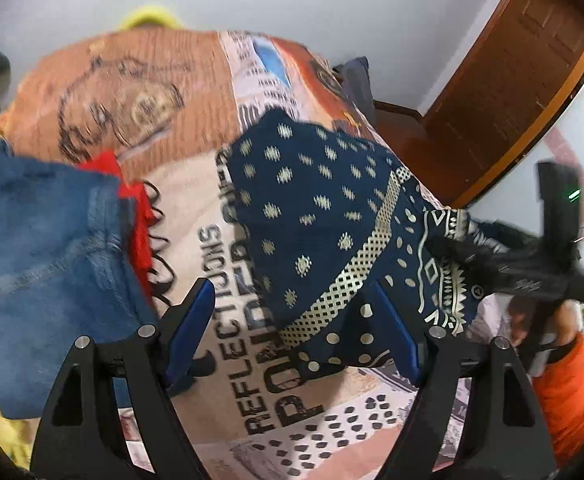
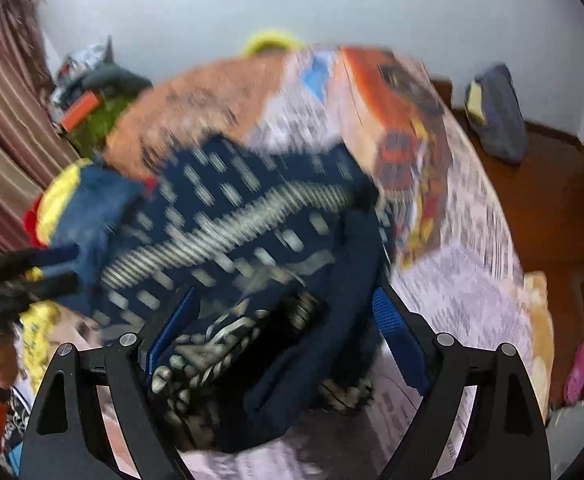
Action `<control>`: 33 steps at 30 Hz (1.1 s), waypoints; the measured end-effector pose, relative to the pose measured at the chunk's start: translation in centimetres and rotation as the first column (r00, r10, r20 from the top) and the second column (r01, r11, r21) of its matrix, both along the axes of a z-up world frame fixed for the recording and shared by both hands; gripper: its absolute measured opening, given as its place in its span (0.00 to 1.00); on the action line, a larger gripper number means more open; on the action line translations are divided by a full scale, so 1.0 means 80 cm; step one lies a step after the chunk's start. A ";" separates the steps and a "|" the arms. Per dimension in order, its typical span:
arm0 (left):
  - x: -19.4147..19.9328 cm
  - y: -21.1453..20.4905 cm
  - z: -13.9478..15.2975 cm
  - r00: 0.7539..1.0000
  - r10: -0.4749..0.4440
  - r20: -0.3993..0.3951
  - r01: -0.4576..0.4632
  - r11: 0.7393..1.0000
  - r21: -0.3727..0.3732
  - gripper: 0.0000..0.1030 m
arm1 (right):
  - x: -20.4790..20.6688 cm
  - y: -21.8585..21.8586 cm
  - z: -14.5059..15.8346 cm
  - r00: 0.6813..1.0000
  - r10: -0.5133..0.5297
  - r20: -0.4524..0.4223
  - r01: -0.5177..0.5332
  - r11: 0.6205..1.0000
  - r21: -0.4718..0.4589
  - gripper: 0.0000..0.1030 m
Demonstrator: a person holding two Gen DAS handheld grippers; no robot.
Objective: Fold large clothes
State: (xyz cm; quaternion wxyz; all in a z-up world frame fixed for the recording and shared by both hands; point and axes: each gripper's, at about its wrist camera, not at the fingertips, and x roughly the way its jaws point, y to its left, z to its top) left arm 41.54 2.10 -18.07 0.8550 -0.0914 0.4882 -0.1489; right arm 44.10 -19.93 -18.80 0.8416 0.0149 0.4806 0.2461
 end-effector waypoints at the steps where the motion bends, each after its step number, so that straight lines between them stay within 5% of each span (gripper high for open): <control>1: 0.003 -0.003 -0.006 1.000 -0.011 -0.007 0.011 1.000 -0.012 0.76 | 0.001 -0.009 -0.017 1.000 -0.005 -0.029 0.004 1.000 -0.014 0.84; 7: 0.025 -0.011 -0.036 0.998 -0.032 -0.053 0.026 0.994 -0.102 0.81 | 0.015 -0.056 -0.065 0.982 -0.022 -0.189 0.046 0.991 0.125 0.84; 11: 0.043 -0.013 -0.052 0.996 -0.023 -0.091 0.004 0.980 -0.199 0.86 | 0.022 -0.049 -0.065 0.982 -0.001 -0.190 0.030 0.988 0.149 0.85; 16: 0.064 -0.020 -0.082 0.989 0.006 -0.150 -0.041 0.971 -0.234 0.98 | 0.034 -0.039 -0.075 0.976 0.003 -0.218 0.041 0.980 0.196 0.91; 22: 0.073 -0.020 -0.109 0.976 0.006 -0.216 -0.084 0.930 -0.357 0.98 | 0.035 -0.042 -0.080 0.969 -0.011 -0.245 0.077 0.962 0.262 0.92; 27: 0.065 -0.028 -0.092 0.986 0.007 -0.165 -0.061 0.945 -0.321 0.82 | 0.023 -0.037 -0.063 0.973 0.006 -0.229 0.058 0.961 0.269 0.58; 29: 0.059 -0.030 -0.079 0.991 -0.005 -0.131 -0.035 0.952 -0.305 0.68 | 0.020 -0.034 -0.054 0.978 0.004 -0.208 0.050 0.966 0.252 0.49; 33: 0.047 -0.024 -0.041 0.998 -0.003 -0.066 -0.016 0.959 -0.284 0.59 | 0.011 -0.020 -0.027 0.983 0.003 -0.184 0.045 0.967 0.252 0.40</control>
